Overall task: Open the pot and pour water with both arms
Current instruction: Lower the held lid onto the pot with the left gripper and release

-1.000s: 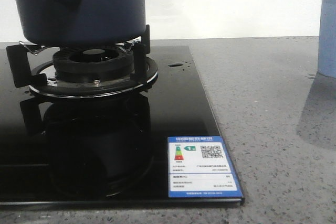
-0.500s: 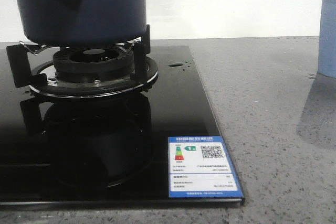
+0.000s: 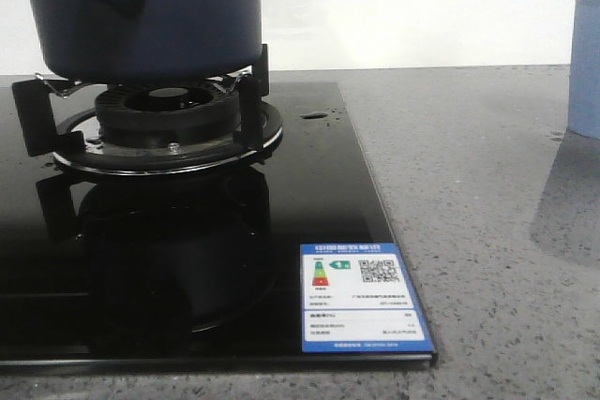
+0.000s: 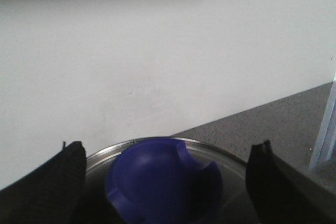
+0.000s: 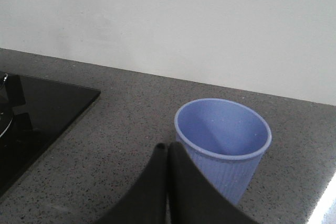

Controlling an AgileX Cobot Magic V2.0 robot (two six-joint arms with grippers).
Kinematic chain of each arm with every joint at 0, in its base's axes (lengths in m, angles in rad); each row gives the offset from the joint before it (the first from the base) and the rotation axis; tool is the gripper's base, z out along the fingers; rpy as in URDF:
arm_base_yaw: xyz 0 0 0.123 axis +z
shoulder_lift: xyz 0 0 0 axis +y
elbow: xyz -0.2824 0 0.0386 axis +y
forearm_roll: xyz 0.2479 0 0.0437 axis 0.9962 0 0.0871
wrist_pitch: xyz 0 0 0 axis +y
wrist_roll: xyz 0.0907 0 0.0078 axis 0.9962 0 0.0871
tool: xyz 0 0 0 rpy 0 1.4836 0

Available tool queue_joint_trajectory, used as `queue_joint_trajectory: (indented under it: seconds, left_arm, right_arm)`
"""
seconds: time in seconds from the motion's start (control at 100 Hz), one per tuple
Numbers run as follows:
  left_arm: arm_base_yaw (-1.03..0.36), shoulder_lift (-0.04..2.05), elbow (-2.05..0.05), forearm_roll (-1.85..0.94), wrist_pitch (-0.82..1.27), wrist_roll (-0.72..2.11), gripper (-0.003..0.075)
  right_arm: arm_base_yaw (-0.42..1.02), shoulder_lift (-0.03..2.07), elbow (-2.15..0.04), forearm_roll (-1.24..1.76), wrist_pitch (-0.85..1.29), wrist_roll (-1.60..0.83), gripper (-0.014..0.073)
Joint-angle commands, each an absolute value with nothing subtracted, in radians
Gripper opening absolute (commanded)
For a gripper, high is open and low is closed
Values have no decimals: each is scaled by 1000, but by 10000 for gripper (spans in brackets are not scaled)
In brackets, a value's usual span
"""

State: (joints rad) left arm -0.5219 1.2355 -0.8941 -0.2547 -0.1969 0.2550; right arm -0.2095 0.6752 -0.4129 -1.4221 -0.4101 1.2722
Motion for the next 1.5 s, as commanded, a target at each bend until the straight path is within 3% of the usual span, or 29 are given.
queue_joint_trajectory:
  seconds: [0.0,0.3,0.4,0.59,0.85,1.14,1.489]
  left_arm:
    - [-529,1161,-928,-250,-269,252,571]
    - [-472,962,-928,-247,-207,252,543]
    - [-415,909,-928,-247,-155,252,403]
    - [-302,793,-905,-247,0,253,-18]
    - [-254,533,-628,-247,-126,253,-16]
    - [-254,235,-331,-256,-119,253,-16]
    - [-254,159,-264,-256,-106,253,-16]
  right_arm:
    - [-219,671,-438,-1406,-401,1271,-65]
    - [-215,671,-443,-1403,-397,1271,-64]
    - [-215,671,-444,-1352,-398,1271,-64]
    - [-215,622,-432,-1332,-400,1271,-63]
    - [-215,433,-271,-1332,-378,1255,-63]
    - [-215,172,-113,-1301,-262,1267,-64]
    - [-215,127,-103,-1296,-192,1267,-64]
